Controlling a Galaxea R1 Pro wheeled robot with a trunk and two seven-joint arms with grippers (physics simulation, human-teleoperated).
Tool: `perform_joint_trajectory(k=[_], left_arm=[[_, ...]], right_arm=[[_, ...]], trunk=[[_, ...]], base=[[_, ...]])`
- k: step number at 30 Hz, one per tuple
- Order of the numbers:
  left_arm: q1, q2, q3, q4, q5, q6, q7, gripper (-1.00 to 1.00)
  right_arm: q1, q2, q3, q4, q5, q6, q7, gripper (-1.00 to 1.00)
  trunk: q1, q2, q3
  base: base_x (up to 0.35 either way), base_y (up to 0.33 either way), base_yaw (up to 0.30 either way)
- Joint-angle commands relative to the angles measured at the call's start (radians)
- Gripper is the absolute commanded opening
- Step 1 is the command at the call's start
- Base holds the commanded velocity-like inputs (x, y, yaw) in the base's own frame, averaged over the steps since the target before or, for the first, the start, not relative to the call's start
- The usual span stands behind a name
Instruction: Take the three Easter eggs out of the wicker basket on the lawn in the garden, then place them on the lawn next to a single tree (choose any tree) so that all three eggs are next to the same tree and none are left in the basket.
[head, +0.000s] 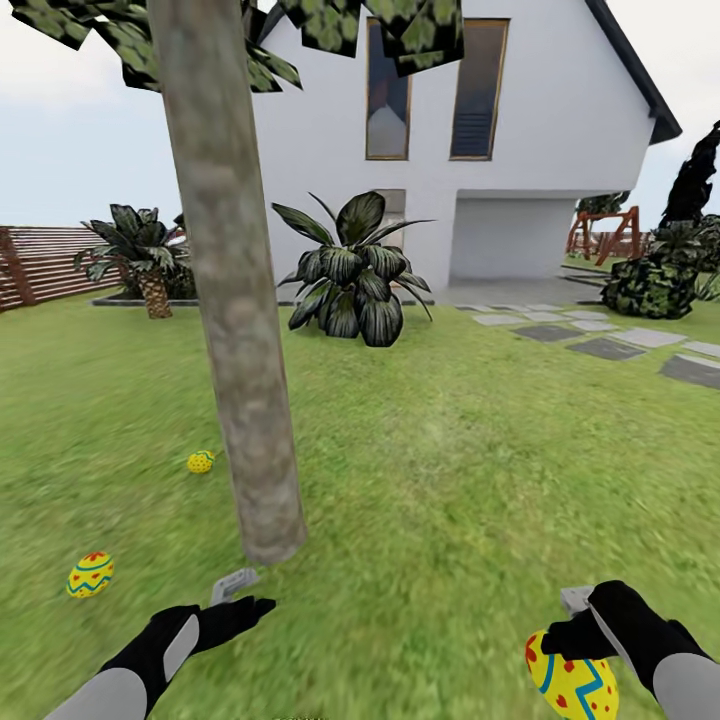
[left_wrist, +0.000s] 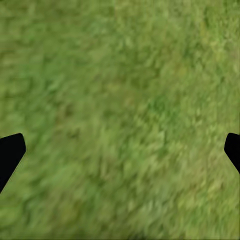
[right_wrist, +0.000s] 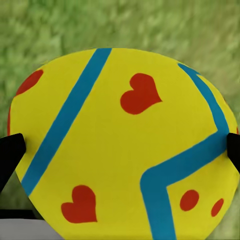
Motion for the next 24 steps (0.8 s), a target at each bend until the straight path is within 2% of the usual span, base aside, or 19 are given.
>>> perform_joint_trajectory(k=[1, 24], left_arm=[[-0.001, 0.0, 0.004, -0.001, 0.01, 0.01, -0.001, 1.0], [-0.001, 0.0, 0.004, -0.001, 0.011, 0.01, 0.001, 1.0]], right_arm=[[0.0, 0.0, 0.0, -0.002, 0.01, 0.003, 0.008, -1.0], [0.0, 0.001, 0.001, 0.001, 0.01, 0.003, 0.008, -1.0]], trunk=[[0.0, -0.001, -0.001], [0.0, -0.001, -0.001]], base=[[0.0, 0.0, 0.295], [0.0, 0.0, 0.295]])
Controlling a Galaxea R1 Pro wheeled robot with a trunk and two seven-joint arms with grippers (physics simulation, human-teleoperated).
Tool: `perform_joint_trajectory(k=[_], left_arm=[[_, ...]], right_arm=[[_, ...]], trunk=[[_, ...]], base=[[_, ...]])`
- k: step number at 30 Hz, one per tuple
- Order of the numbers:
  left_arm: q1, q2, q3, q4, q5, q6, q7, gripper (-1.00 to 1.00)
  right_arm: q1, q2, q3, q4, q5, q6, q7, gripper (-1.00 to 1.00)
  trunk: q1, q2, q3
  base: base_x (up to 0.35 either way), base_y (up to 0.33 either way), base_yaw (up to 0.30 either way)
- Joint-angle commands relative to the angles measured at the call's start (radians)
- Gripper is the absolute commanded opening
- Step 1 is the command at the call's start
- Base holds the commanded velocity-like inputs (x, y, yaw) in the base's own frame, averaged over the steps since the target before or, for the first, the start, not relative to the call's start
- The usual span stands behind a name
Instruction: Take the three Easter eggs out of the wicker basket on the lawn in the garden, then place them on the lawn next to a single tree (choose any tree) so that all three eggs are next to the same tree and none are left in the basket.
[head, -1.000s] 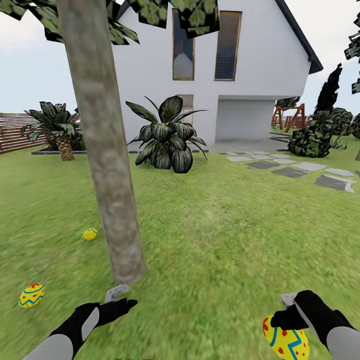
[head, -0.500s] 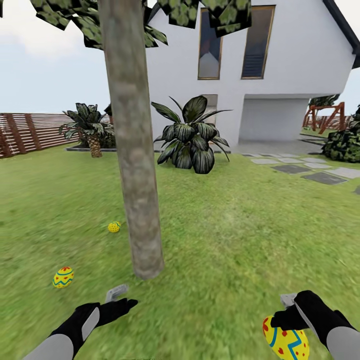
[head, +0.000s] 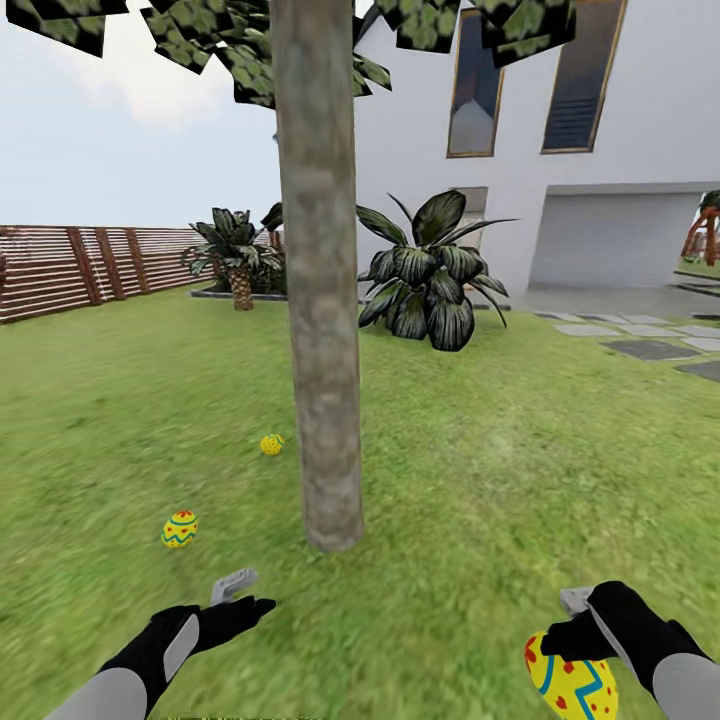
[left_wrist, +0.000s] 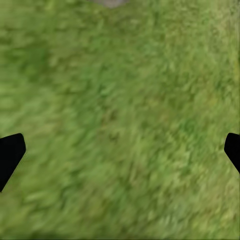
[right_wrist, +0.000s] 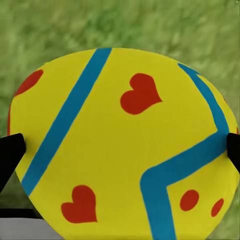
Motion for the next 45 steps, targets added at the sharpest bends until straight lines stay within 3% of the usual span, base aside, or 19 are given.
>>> perform_joint_trajectory(k=[1, 6, 10, 36, 45], left_arm=[[0.0, -0.001, 0.004, -0.001, 0.01, 0.009, -0.001, 1.0], [-0.001, -0.03, 0.003, 0.0, 0.006, 0.006, 0.007, 1.0], [0.0, -0.031, 0.002, 0.0, 0.006, 0.006, 0.007, 1.0], [-0.001, -0.032, 0.002, 0.001, 0.006, 0.006, 0.007, 1.0], [0.0, -0.033, 0.004, 0.003, 0.007, 0.003, 0.006, 1.0]], right_arm=[[0.0, 0.001, 0.001, 0.001, 0.01, 0.003, 0.008, -1.0], [0.0, 0.008, 0.001, 0.008, 0.01, 0.003, 0.008, -1.0], [0.0, 0.02, 0.0, 0.008, 0.01, 0.003, 0.008, -1.0], [0.0, 0.021, -0.001, 0.011, 0.01, 0.003, -0.02, -1.0], [0.0, 0.023, 0.0, 0.011, 0.011, 0.002, -0.021, -1.0]], trunk=[[0.0, -0.001, -0.001], [0.0, -0.001, -0.001], [0.0, -0.001, -0.001], [0.0, -0.001, -0.001], [0.0, -0.001, -0.001]], base=[[0.0, 0.0, 0.295], [0.0, -0.173, 0.295], [0.0, -0.341, 0.295], [0.0, -0.344, 0.295], [0.0, -0.036, 0.295]])
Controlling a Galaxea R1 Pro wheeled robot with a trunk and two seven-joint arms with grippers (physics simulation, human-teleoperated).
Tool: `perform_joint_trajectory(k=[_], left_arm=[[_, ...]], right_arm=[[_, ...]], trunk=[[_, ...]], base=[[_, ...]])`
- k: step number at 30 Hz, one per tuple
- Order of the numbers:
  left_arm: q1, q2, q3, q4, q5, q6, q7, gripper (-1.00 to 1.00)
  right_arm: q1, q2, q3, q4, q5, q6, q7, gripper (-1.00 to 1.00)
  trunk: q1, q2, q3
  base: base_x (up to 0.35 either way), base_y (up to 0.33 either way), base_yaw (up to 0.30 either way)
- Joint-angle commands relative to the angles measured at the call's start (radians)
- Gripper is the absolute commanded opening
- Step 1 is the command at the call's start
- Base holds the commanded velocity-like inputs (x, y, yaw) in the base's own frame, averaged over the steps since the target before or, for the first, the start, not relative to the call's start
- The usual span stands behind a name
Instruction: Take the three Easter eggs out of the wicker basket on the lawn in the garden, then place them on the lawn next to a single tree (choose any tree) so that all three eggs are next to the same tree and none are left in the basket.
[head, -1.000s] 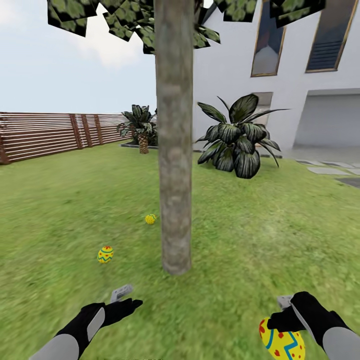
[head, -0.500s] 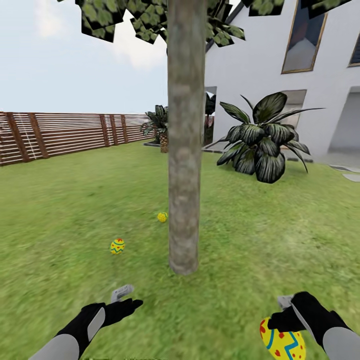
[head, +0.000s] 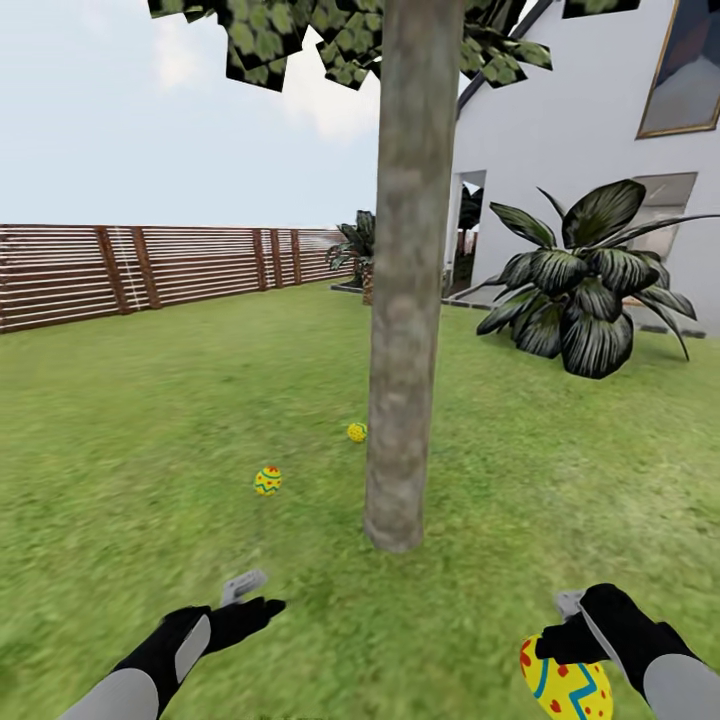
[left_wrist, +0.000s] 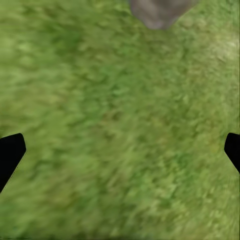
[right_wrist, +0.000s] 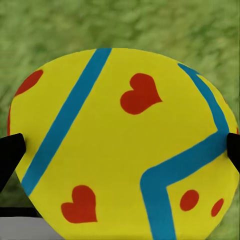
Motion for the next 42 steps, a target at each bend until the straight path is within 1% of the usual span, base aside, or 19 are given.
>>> perform_joint_trajectory(k=[1, 3, 6, 17, 42], left_arm=[[-0.001, -0.001, 0.004, 0.001, 0.01, 0.01, -0.001, 1.0], [-0.001, -0.006, 0.004, 0.003, 0.01, 0.01, 0.0, 1.0], [-0.001, -0.016, 0.004, 0.006, 0.009, 0.009, 0.001, 1.0], [-0.001, -0.025, 0.004, 0.006, 0.009, 0.007, 0.002, 1.0], [-0.001, -0.025, 0.004, 0.007, 0.008, 0.008, 0.003, 1.0]], right_arm=[[0.0, 0.006, 0.001, -0.002, 0.011, 0.003, 0.008, -1.0], [0.0, 0.015, 0.0, -0.002, 0.01, 0.003, 0.0, -1.0], [0.0, 0.017, 0.0, -0.002, 0.01, 0.003, -0.011, -1.0], [-0.001, 0.02, 0.001, 0.012, 0.01, 0.003, -0.014, -1.0], [0.0, 0.019, 0.0, 0.01, 0.01, 0.003, -0.013, -1.0]], trunk=[[0.0, -0.001, -0.001], [0.0, -0.001, -0.001], [0.0, -0.001, -0.001], [0.0, -0.001, -0.001], [0.0, -0.001, -0.001]], base=[[0.0, 0.0, 0.295], [0.0, 0.0, 0.295], [0.0, 0.0, 0.295], [0.0, 0.0, 0.295], [0.0, 0.0, 0.295]])
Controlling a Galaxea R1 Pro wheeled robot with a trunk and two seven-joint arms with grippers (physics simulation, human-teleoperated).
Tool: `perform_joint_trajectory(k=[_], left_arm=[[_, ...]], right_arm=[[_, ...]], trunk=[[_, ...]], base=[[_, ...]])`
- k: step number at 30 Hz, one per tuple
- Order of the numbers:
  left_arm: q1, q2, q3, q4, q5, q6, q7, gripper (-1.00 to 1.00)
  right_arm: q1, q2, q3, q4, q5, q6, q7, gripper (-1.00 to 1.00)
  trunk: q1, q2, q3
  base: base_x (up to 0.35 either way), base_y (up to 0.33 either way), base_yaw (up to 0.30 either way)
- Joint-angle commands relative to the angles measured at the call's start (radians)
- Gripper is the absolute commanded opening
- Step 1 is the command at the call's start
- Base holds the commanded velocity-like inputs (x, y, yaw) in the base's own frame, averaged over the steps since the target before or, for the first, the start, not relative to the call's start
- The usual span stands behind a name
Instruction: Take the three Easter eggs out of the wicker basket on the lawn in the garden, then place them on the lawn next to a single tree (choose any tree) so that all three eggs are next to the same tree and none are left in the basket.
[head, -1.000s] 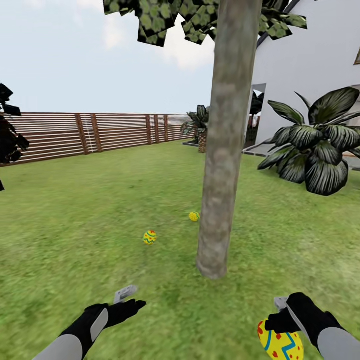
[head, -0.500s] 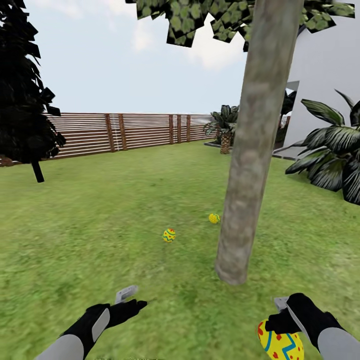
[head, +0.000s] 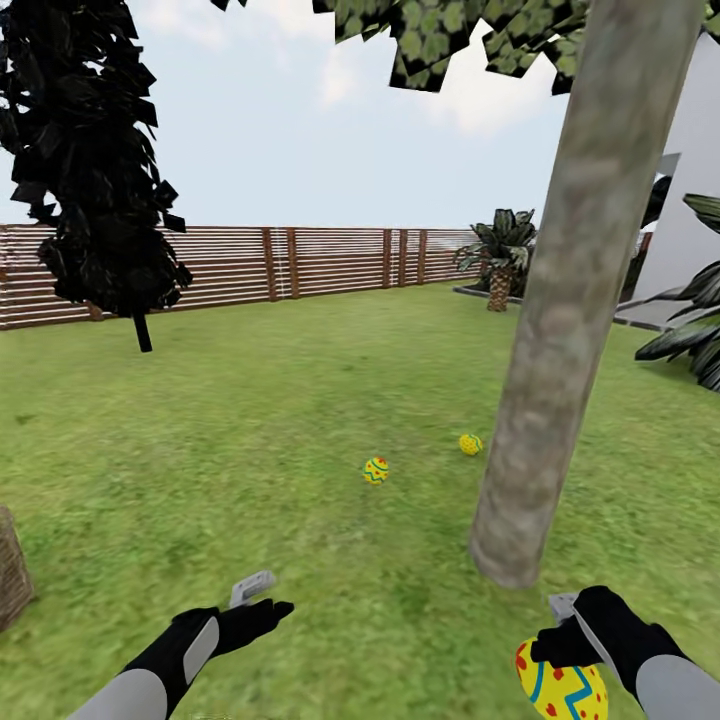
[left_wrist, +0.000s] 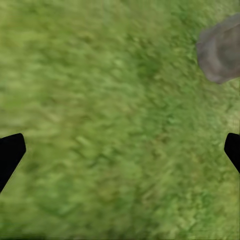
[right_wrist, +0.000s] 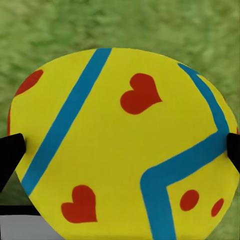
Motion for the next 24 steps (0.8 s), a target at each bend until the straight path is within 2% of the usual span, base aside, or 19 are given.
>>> perform_joint_trajectory(k=[1, 15, 21, 24], left_arm=[[-0.001, -0.001, 0.004, -0.001, 0.01, 0.01, -0.001, 1.0], [0.0, -0.002, 0.004, -0.001, 0.011, 0.01, -0.001, 1.0], [0.0, -0.003, 0.002, -0.001, 0.011, 0.011, 0.002, 1.0], [-0.001, -0.005, 0.002, -0.001, 0.011, 0.013, 0.029, 1.0]], right_arm=[[0.0, 0.0, 0.0, -0.002, 0.01, 0.004, 0.008, -1.0], [-0.001, -0.002, -0.001, -0.004, 0.012, 0.003, 0.009, -1.0], [-0.001, -0.002, -0.001, -0.004, 0.01, 0.004, 0.009, -1.0], [0.0, -0.002, -0.001, -0.004, 0.01, 0.004, 0.009, -1.0]], trunk=[[0.0, -0.001, -0.001], [0.0, -0.001, -0.001], [0.019, -0.036, -0.017], [0.031, -0.057, -0.026]], base=[[0.0, 0.0, 0.295], [0.0, 0.0, 0.292], [0.0, 0.0, 0.045], [0.0, 0.0, 0.001]])
